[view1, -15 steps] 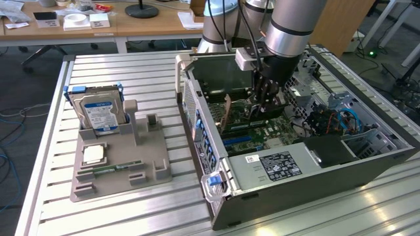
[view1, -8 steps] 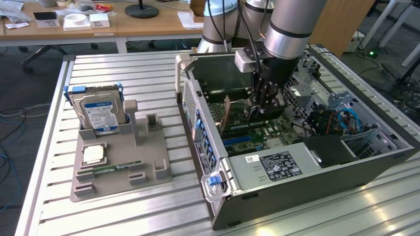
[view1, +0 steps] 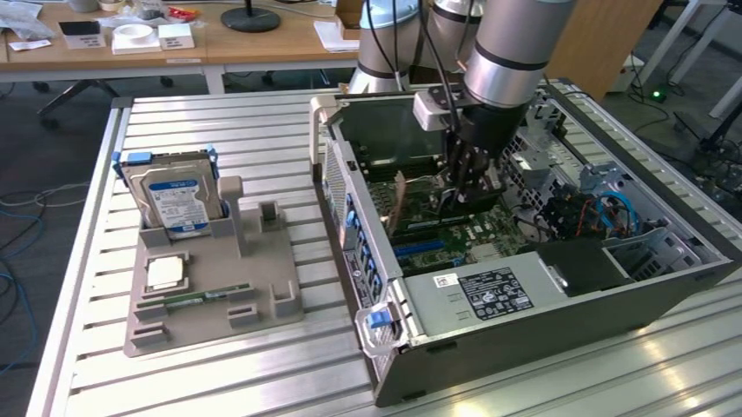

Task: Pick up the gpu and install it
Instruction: 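Insert the gpu into the slot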

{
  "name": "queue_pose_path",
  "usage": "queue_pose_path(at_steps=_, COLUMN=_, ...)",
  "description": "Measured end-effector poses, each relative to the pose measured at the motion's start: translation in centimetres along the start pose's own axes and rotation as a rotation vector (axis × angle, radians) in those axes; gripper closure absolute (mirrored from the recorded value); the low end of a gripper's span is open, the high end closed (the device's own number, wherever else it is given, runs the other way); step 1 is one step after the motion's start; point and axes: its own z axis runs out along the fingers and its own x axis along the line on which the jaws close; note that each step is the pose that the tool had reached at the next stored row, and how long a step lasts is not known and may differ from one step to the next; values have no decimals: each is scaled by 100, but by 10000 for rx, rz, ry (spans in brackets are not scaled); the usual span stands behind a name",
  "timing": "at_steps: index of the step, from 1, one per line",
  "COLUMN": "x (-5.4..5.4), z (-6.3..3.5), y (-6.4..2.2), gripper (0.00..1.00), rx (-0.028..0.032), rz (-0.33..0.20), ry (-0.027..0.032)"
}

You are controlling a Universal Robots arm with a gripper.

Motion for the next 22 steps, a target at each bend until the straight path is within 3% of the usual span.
queue_pose_path(at_steps=22, x=95, z=121, y=95, gripper=74, rx=2, rz=-23, ry=-20)
